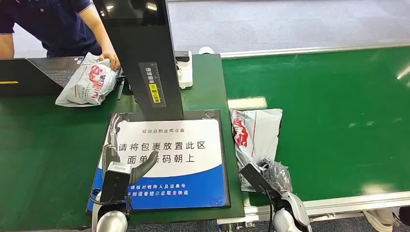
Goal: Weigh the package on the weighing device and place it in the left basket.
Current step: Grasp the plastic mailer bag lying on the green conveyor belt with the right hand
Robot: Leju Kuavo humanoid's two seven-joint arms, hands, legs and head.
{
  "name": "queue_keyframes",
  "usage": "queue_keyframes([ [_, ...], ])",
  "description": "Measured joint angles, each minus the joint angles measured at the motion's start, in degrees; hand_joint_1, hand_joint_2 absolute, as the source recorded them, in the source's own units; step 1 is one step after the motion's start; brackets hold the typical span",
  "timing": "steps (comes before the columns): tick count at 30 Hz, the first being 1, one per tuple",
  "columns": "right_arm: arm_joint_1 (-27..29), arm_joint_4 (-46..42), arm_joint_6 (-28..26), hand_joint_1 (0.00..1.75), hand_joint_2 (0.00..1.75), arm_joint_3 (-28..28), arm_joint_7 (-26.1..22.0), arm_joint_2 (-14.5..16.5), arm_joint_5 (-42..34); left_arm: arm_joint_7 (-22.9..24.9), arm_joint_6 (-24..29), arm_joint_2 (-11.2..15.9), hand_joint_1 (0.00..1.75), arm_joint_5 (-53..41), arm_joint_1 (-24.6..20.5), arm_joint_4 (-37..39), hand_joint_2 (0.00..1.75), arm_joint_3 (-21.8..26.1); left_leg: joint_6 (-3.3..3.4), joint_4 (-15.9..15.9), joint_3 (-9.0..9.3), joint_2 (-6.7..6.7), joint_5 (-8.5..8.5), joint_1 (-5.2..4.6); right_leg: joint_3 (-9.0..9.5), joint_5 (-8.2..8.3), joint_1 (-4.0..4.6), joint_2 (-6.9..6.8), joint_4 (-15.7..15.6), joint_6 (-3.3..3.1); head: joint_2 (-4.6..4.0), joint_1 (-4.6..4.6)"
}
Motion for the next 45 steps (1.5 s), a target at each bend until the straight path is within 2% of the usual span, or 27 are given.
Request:
queue_keyframes([
  [22, 1.5, -4.6, -3.5, 1.71, 1.75, 0.9, -0.5, 0.0, 0.8, 0.3, 0.4, 0.0, 0.00, 0.0, 0.1, 0.0, 1.75, 0.1, 0.00, 0.0, -0.03, -0.01, 0.00, 0.00, -0.01, 0.00, -0.01, -0.01, 0.0, 0.00, 0.00, 0.00],
  [30, 2.1, -11.9, -9.3, 1.71, 1.75, 1.6, -2.3, 0.0, 1.5, -0.5, -0.1, 0.0, 0.00, 0.3, -0.1, 0.1, 1.75, 0.2, 0.00, 0.0, -0.03, 0.00, 0.00, 0.00, -0.03, 0.00, -0.01, 0.00, 0.0, 0.00, 0.00, 0.01],
  [45, 2.2, -17.6, -10.2, 1.70, 1.75, 3.9, -3.4, -0.1, 2.2, -0.9, 0.0, 0.0, 0.00, 0.6, -0.3, 0.5, 1.75, 0.2, 0.00, 0.0, -0.05, 0.00, 0.00, -0.01, -0.03, 0.00, -0.01, 0.00, 0.0, 0.00, 0.00, 0.01],
])
